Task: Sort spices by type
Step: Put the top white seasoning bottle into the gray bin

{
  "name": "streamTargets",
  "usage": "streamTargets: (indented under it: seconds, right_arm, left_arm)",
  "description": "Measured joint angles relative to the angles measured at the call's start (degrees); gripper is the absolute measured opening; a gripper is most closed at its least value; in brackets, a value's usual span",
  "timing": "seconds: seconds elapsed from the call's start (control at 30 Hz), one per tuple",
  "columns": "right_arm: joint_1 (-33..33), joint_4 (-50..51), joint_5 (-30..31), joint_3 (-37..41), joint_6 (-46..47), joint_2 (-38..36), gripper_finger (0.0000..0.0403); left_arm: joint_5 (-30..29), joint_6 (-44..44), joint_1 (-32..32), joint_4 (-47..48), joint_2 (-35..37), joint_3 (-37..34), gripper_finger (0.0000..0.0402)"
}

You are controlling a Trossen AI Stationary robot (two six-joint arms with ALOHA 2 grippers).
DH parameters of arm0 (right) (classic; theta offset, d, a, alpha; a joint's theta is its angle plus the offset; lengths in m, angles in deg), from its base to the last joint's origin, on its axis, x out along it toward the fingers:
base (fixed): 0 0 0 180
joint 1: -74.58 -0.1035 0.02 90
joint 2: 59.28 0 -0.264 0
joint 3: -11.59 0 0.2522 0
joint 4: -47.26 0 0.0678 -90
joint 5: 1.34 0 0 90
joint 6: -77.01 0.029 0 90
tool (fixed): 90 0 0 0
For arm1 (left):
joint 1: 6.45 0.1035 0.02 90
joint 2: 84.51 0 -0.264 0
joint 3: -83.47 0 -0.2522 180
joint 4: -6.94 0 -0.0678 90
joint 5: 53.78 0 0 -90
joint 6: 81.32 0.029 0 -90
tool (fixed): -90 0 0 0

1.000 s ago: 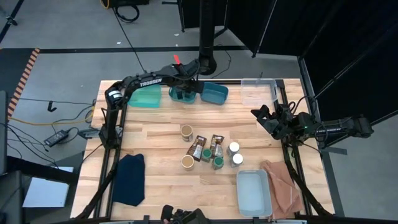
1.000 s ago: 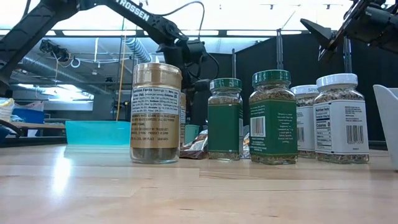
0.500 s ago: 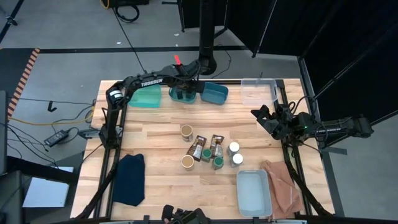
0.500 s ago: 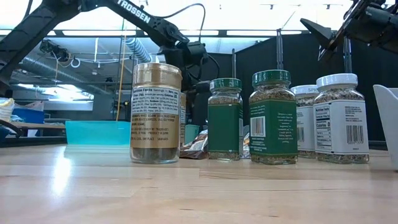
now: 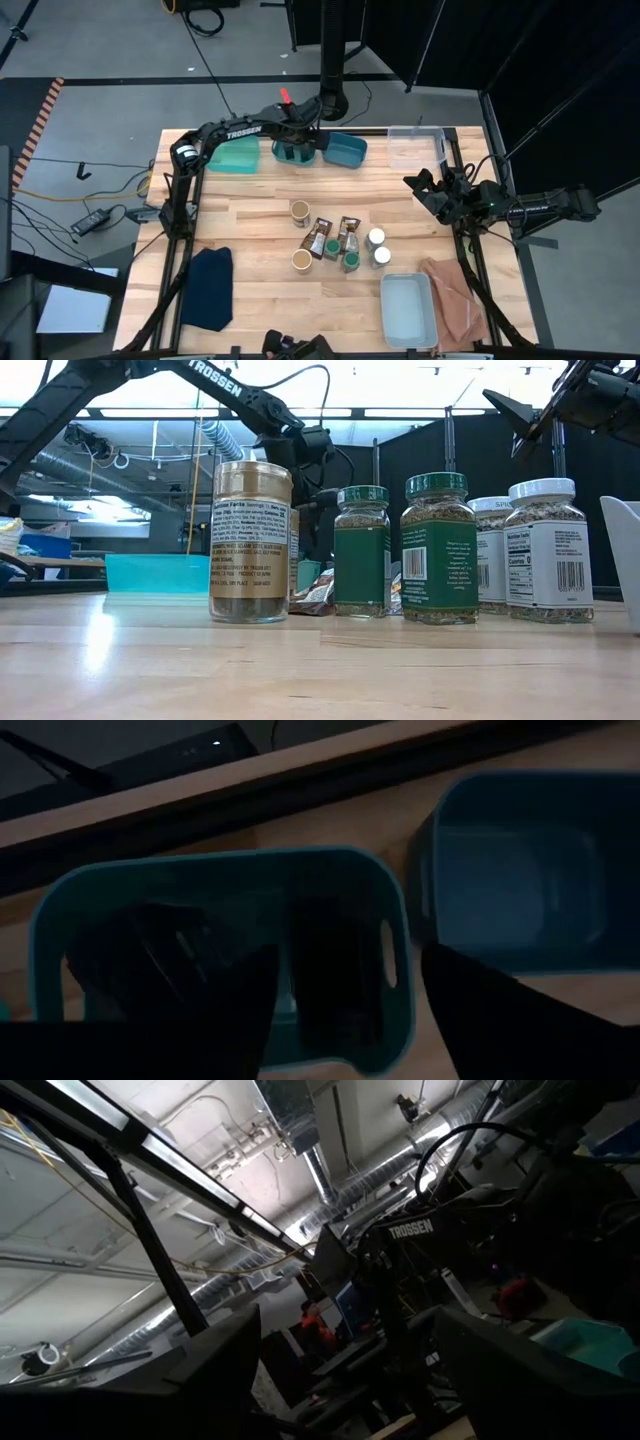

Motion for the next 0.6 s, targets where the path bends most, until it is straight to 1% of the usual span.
streamTargets:
  seconds: [0.17, 0.27, 0.33, 0.37, 0.43, 0.5, 0.6]
  right_arm:
    - [0.0, 0.0, 0.0, 0.0, -2.3, 0.0, 0.0307]
    - [0.0, 0.7, 0.0, -0.4, -3.3, 0.0, 0.0307]
    - [0.0, 4.3, 0.0, -2.2, -4.0, 0.0, 0.0307]
    - [0.0, 7.5, 0.0, -3.6, -4.5, 0.0, 0.0307]
    - [0.0, 18.1, 0.0, -7.8, -5.6, 0.0, 0.0305]
    - [0.0, 32.1, -0.8, -13.5, -6.7, 0.4, 0.0301]
    - [0.0, 54.4, -2.0, -24.1, -8.2, 2.9, 0.0295]
  left_arm:
    - [4.4, 3.0, -0.2, 2.1, 0.0, 4.6, 0.0263]
    - [5.6, 6.2, -0.7, 5.6, 0.0, 10.0, 0.0263]
    - [6.0, 8.9, -1.2, 8.6, 0.0, 14.7, 0.0264]
    - [6.1, 10.4, -1.5, 10.4, 0.0, 17.1, 0.0264]
    - [6.1, 13.3, -2.3, 13.3, 0.0, 22.3, 0.0264]
    - [6.1, 15.8, -3.3, 17.1, 0.0, 28.0, 0.0264]
    - [6.1, 20.1, -4.9, 23.4, 0.2, 35.8, 0.0264]
